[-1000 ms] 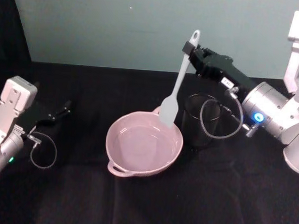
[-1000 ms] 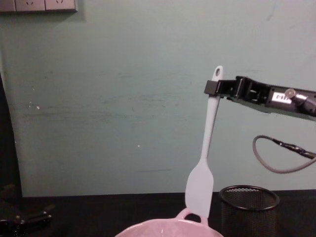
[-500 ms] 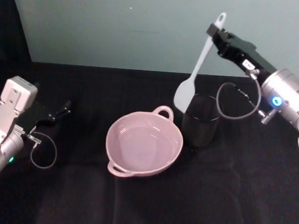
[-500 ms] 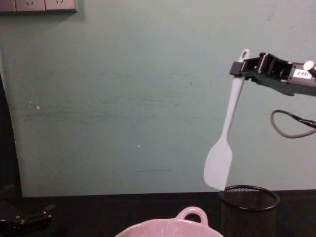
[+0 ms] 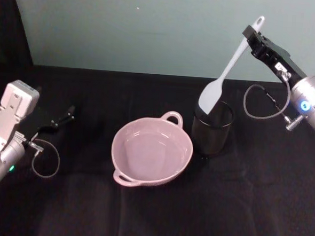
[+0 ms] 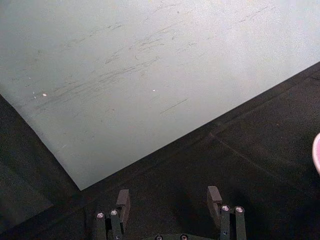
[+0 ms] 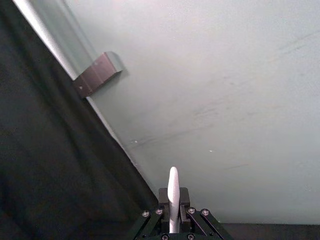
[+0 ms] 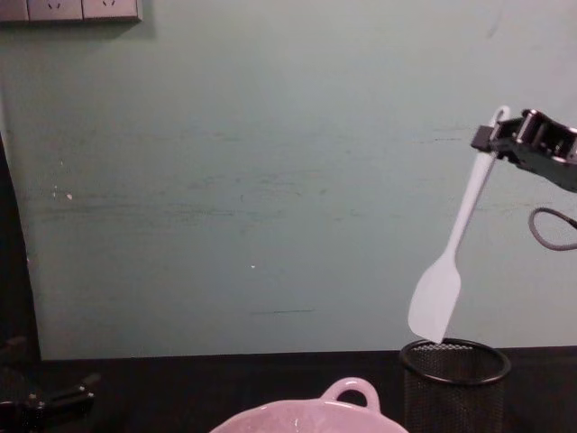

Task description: Use the one hand to pick up the spoon and stir the clear water in the bowl.

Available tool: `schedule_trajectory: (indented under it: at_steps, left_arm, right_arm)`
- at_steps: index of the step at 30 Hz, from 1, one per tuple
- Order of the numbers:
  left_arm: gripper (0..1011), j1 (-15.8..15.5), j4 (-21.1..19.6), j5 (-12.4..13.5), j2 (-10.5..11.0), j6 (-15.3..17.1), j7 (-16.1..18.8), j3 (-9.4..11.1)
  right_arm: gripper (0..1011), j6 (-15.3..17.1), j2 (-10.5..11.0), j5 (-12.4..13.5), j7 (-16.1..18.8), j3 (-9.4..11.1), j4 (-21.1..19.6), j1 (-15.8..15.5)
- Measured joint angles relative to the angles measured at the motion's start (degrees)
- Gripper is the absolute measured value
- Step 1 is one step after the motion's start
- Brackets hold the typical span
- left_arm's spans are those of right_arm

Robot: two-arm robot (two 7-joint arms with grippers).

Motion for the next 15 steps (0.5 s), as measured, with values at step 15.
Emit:
schedule_trajectory:
  at_steps: [15]
  left_arm:
    - [1011,0.0,0.0,0.0,0.0,0.0,0.0,0.0]
  right_arm:
    - [114,-2.06,1.13,2.41,-0.68,-0.23,4.05,-0.29]
